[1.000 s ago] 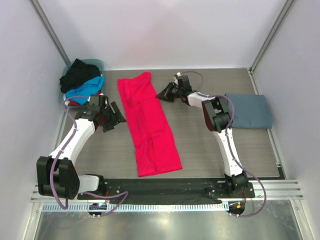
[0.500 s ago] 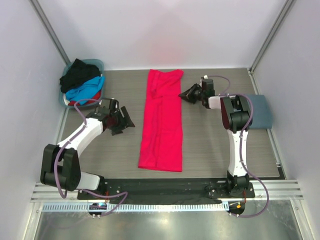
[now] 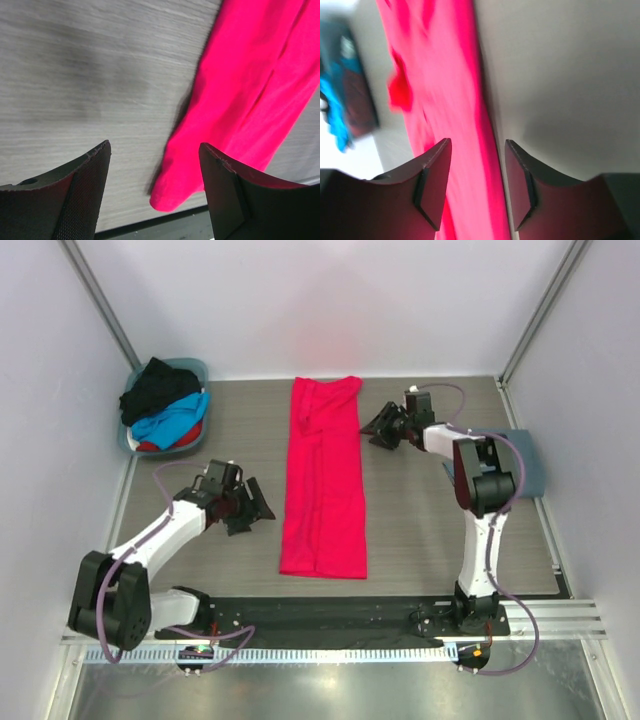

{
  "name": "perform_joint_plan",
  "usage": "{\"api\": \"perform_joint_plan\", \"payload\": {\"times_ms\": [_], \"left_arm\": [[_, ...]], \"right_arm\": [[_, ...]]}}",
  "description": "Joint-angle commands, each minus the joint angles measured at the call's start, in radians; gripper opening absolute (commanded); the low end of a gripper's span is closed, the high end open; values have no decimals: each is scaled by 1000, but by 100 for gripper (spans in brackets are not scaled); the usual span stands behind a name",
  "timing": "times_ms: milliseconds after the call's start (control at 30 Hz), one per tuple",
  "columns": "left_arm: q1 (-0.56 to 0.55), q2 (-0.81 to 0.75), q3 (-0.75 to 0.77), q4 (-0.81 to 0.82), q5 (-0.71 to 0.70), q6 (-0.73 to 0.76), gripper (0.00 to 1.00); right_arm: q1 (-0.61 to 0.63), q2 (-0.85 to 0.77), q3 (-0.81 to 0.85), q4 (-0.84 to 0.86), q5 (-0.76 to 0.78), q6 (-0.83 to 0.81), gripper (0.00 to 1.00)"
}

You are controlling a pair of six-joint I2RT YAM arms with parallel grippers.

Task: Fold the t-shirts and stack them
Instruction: Fold the tshirt

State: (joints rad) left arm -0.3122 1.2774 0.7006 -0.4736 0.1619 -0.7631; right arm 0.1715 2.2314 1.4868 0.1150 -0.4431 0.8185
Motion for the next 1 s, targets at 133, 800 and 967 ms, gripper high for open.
{"api": "perform_joint_plan", "payload": {"times_ms": [133,800,967], "left_arm": [[-24,-163,-50,-94,100,-64,70],[-249,-254,-237,-57,151,-286,63],[-258,-276,-295,15,157,-329,62]], "right_arm": [[104,-563,-454,-366,137,-137,51],[695,-1228,-1082,-499,377,372,49],[698,-1191,-1065,-479,411,331,48]]}}
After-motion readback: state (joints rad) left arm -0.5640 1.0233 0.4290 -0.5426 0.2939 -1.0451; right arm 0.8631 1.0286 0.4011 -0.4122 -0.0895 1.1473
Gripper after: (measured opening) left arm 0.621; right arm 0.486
